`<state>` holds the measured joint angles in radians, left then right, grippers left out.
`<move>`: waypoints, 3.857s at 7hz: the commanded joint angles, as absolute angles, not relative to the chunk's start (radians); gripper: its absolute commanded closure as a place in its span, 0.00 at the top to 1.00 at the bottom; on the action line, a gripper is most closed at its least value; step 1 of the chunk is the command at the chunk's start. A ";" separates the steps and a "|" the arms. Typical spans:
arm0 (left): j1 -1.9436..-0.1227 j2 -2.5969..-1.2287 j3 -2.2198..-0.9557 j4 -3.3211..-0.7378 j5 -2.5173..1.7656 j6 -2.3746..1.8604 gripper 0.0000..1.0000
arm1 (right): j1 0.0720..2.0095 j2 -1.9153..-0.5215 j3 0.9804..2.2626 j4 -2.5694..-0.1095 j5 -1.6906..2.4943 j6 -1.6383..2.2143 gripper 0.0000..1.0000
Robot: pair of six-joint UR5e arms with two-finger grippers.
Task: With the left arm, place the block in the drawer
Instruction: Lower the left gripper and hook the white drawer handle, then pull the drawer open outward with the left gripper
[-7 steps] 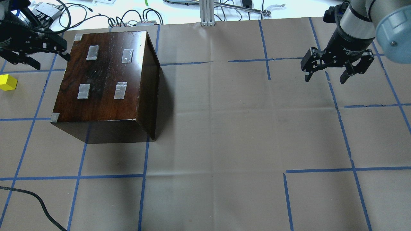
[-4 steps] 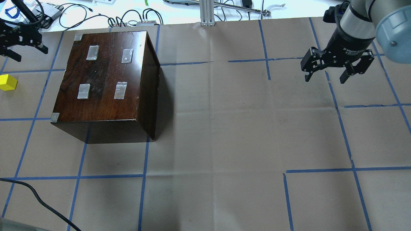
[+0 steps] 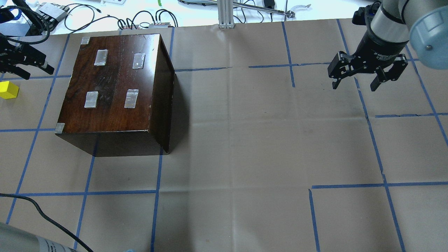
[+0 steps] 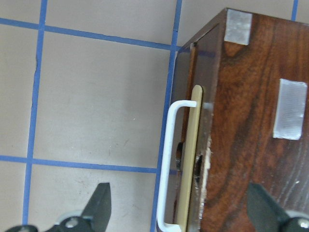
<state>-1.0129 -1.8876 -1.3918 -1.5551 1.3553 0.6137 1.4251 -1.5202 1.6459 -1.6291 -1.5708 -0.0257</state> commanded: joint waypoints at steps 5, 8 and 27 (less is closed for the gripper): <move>-1.012 -1.960 -1.447 -1.483 1.356 0.624 0.98 | 1.425 -1.520 1.646 -1.629 -1.571 -0.026 1.00; -1.012 -2.003 -1.444 -1.461 1.356 0.620 0.98 | 1.425 -1.520 1.646 -1.629 -1.571 -0.026 1.00; -0.845 -2.074 -1.365 -1.379 1.385 0.712 0.99 | 1.425 -1.520 1.646 -1.629 -1.571 -0.026 1.00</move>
<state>-0.8461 -2.0823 -1.3740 -1.3791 1.3831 0.7135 1.4251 -1.5202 1.6457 -1.6291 -1.5708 -0.0260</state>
